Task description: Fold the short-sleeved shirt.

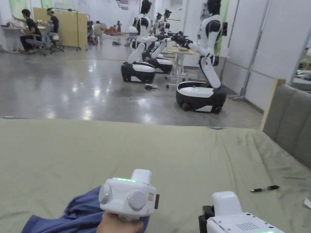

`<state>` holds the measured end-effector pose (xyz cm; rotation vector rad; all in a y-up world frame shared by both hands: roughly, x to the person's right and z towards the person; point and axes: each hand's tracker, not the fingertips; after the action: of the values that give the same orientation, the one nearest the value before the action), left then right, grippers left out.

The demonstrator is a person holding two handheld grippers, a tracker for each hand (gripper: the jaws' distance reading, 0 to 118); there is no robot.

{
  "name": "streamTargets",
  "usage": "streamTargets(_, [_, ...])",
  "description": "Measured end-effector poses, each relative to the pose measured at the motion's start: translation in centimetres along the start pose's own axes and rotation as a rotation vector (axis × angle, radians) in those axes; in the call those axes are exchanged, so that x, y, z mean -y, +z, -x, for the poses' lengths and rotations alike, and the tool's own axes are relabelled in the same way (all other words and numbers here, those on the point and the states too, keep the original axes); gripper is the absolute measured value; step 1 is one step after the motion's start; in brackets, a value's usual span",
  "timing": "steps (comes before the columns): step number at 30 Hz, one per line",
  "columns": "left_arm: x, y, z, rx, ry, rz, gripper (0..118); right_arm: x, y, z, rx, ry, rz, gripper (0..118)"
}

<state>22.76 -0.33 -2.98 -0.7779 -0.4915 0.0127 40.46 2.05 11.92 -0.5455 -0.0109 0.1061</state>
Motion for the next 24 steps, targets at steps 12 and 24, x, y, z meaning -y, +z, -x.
streamTargets(12, [-1.8, -9.1, -15.3, 0.047, -0.174, 0.129, 5, 3.7, 0.7, -11.4, 0.157, -0.119, 0.039, 3])
streamTargets(24, [1.2, 0.1, -9.3, 0.112, -0.085, -0.116, 94, 3.8, 1.8, -8.6, 0.099, -0.126, 0.011, 3])
